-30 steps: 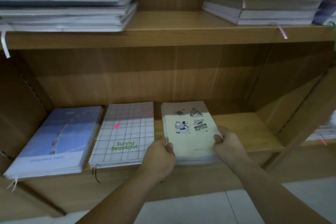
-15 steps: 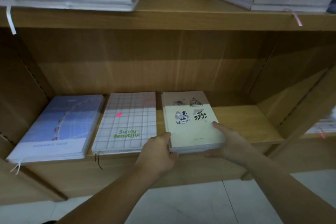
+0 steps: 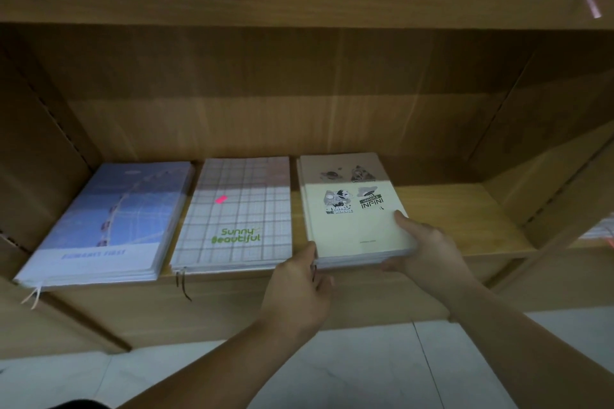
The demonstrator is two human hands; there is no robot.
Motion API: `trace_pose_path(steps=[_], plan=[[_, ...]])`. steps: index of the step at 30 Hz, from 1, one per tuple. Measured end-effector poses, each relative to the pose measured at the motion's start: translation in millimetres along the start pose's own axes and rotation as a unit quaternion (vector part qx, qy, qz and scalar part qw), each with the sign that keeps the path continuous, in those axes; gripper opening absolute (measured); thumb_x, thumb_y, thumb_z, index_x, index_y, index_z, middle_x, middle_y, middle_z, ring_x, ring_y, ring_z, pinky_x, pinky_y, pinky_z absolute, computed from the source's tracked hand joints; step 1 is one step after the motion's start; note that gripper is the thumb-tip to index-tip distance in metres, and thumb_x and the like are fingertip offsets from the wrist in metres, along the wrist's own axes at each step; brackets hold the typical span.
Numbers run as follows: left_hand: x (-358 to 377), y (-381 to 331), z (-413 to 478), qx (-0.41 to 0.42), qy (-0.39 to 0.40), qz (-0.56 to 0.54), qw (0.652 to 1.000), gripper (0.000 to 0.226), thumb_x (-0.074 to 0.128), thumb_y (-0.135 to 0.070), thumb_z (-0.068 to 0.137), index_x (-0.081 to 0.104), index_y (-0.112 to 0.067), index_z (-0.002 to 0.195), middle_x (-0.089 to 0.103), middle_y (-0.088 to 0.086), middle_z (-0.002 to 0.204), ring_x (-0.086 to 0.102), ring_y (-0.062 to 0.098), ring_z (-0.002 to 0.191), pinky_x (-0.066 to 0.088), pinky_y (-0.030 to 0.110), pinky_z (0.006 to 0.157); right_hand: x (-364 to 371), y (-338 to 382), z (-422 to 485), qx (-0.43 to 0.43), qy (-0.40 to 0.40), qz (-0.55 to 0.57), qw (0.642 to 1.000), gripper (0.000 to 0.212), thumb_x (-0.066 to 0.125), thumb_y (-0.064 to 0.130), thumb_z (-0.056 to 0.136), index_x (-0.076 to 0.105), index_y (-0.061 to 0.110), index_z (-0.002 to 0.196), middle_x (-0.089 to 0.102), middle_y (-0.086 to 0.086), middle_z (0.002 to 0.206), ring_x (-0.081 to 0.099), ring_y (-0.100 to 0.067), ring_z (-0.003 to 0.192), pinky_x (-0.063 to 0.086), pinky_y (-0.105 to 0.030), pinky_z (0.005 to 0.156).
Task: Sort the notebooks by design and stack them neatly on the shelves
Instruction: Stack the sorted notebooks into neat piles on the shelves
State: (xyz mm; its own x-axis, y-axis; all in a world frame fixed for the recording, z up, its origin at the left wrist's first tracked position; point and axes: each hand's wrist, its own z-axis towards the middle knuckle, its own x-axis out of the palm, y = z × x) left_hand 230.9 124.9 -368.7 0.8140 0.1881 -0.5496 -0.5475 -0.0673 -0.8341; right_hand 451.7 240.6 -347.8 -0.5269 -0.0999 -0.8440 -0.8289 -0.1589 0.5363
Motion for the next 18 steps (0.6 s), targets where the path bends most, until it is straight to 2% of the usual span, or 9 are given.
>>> trace_pose_path(steps=[3,5,7,10,14,16,18], plan=[[-0.3,2.1,-3.3,-0.015,-0.001,-0.032,0.999,0.004,0.056,-0.019,0.086,0.057,-0.021,0.089,0.067,0.000,0.083,0.067,0.016,0.085,0.059,0.043,0.085,1.9,1.9,1.5,-0.007,-0.004,-0.013,1.000,0.101,0.095,0.040,0.063,0.045,0.028,0.150,0.064,-0.004,0.125,0.052,-0.028,0.115,0.046,-0.041,0.101],[-0.8,-0.1,-7.1,-0.029,0.026,-0.077,0.996,0.021,0.055,-0.015,0.086,0.062,-0.024,0.103,0.071,-0.009,0.097,0.068,0.005,0.100,0.056,0.038,0.098,2.5,3.5,1.5,-0.007,-0.008,-0.011,1.000,0.100,0.095,0.037,0.063,0.047,0.027,0.150,0.065,-0.005,0.125,0.052,-0.028,0.115,0.045,-0.040,0.101],[-1.1,-1.6,-7.8,-0.038,0.038,-0.084,0.995,0.035,0.053,-0.019,0.083,0.062,-0.027,0.115,0.071,-0.012,0.110,0.065,0.003,0.110,0.054,0.038,0.103,3.3,3.9,0.9,-0.007,-0.012,-0.003,1.000,0.101,0.096,0.036,0.062,0.048,0.026,0.149,0.064,-0.005,0.128,0.052,-0.029,0.116,0.045,-0.040,0.101],[-5.1,-6.4,-6.4,-0.058,0.042,-0.074,0.995,0.037,0.051,-0.024,0.079,0.059,-0.034,0.114,0.070,-0.010,0.112,0.066,0.006,0.104,0.056,0.040,0.098,2.6,5.5,-1.2,-0.003,-0.007,0.013,1.000,0.103,0.096,0.036,0.062,0.046,0.025,0.151,0.061,-0.006,0.132,0.051,-0.028,0.120,0.045,-0.038,0.103],[-9.5,-12.6,-4.8,-0.084,0.057,-0.051,0.994,0.032,0.052,-0.025,0.078,0.053,-0.037,0.108,0.069,0.007,0.116,0.061,0.011,0.091,0.056,0.034,0.084,-4.3,6.4,-4.7,0.002,0.015,0.048,0.999,0.099,0.093,0.038,0.067,0.044,0.023,0.152,0.059,-0.003,0.133,0.047,-0.014,0.112,0.045,-0.029,0.096],[-10.2,-15.3,-4.5,-0.081,0.055,-0.038,0.994,0.038,0.051,-0.027,0.079,0.056,-0.031,0.116,0.071,0.004,0.110,0.066,0.014,0.093,0.057,0.037,0.086,-8.2,3.6,-4.7,0.014,0.022,0.084,0.996,0.096,0.094,0.039,0.065,0.049,0.023,0.148,0.060,0.000,0.134,0.048,-0.012,0.111,0.044,-0.026,0.091],[-9.9,-18.2,-3.6,-0.078,0.046,-0.031,0.995,0.037,0.051,-0.030,0.079,0.057,-0.030,0.116,0.070,-0.003,0.098,0.067,0.015,0.091,0.059,0.038,0.085,-9.9,0.1,-3.8,0.024,0.024,0.104,0.994,0.094,0.095,0.040,0.063,0.053,0.023,0.145,0.061,0.002,0.132,0.053,-0.014,0.113,0.045,-0.025,0.089]])
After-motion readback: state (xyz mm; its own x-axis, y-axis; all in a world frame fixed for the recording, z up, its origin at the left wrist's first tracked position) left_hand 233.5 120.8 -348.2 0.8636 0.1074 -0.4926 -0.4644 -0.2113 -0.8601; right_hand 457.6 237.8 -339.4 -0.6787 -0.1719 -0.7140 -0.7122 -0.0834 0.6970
